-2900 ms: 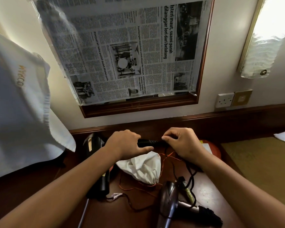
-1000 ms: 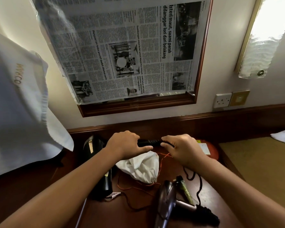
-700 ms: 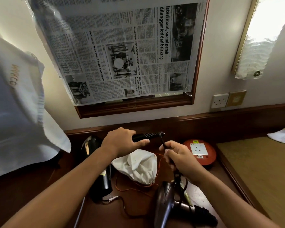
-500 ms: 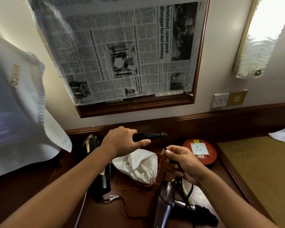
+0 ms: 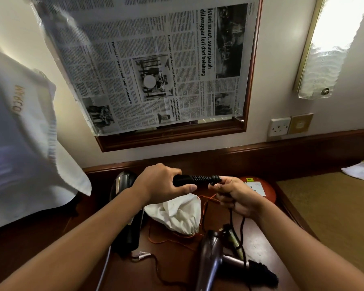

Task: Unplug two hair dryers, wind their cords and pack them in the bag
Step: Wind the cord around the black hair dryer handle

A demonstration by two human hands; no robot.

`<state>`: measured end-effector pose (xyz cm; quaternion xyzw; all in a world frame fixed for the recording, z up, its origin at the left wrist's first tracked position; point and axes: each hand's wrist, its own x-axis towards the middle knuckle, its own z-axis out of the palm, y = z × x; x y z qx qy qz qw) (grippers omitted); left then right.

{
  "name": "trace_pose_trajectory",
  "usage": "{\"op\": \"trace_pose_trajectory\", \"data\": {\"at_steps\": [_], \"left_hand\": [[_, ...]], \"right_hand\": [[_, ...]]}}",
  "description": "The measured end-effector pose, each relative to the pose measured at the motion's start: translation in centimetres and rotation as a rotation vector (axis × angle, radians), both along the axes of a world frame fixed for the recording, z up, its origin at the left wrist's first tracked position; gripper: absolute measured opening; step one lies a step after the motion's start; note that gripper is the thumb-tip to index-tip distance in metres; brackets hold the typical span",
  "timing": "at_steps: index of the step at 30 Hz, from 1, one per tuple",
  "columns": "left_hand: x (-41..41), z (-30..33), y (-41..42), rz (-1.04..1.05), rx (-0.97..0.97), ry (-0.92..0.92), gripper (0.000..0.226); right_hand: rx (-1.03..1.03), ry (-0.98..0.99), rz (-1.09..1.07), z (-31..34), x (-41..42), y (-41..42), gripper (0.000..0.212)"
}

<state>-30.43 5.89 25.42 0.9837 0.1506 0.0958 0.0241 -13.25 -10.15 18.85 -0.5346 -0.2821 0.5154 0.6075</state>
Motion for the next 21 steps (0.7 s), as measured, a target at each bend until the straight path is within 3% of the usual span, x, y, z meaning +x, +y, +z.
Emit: {"op": "trace_pose_trajectory", "data": {"at_steps": [3,13,21], "left_hand": [[0.1,0.0,-0.3,-0.006,0.041,0.030,0.050],[1.4,-0.4,-0.7,-0.006,0.216,0.127,0.066],[3.4,-1.5,-1.0,0.089,0.159,0.220,0.073]], "right_hand": [[-0.071,-0.162,-0.030,1.4,1.3,0.5,0.013],[-0.130,-1.047,-0.189,6.2,2.6,0.7,0.005],[-0.039,-1.271,-0.264,6.3,0.9,-1.3,0.008]]}}
